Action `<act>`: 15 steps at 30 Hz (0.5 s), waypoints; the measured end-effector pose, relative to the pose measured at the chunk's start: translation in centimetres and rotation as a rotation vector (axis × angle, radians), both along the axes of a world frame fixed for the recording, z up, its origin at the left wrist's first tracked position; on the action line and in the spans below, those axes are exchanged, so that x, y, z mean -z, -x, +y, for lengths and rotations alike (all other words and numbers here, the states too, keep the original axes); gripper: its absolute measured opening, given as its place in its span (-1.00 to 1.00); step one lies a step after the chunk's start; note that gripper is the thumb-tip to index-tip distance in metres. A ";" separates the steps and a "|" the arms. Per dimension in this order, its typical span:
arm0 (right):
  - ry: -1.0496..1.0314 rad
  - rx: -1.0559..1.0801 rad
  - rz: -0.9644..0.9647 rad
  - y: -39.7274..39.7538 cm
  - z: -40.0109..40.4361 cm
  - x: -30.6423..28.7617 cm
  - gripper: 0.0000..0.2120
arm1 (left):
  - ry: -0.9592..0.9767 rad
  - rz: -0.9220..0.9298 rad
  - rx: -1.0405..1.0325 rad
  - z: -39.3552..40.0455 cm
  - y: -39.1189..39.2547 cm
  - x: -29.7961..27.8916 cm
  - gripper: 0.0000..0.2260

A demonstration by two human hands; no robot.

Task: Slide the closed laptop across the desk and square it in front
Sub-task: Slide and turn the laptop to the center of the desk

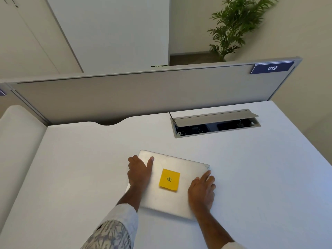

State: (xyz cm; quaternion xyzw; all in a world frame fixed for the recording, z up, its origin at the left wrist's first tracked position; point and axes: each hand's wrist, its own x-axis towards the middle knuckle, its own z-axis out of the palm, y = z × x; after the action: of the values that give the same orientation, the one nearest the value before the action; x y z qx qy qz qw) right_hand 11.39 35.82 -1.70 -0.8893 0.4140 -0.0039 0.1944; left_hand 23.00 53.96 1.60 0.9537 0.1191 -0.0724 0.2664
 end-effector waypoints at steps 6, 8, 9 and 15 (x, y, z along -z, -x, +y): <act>0.031 -0.017 0.022 -0.2 0.2 0.3 -0.44 | 0.037 -0.006 -0.017 0.3 0.0 1.1 -0.39; 0.043 -0.020 0.026 -0.3 0.2 0.2 -0.44 | 0.028 -0.016 -0.018 0.2 0.0 1.2 -0.40; 0.047 -0.020 0.028 -0.3 0.2 0.1 -0.44 | 0.018 -0.020 -0.017 0.1 -0.1 1.2 -0.40; 0.057 -0.008 0.024 -0.4 0.4 0.0 -0.44 | -0.104 -0.053 -0.005 -0.5 -0.4 1.3 -0.43</act>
State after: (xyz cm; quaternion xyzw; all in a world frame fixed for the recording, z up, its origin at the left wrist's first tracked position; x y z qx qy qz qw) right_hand 11.78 36.27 -1.74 -0.8960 0.4124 -0.0042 0.1643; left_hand 23.36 53.48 0.26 0.9675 0.1179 -0.0405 0.2198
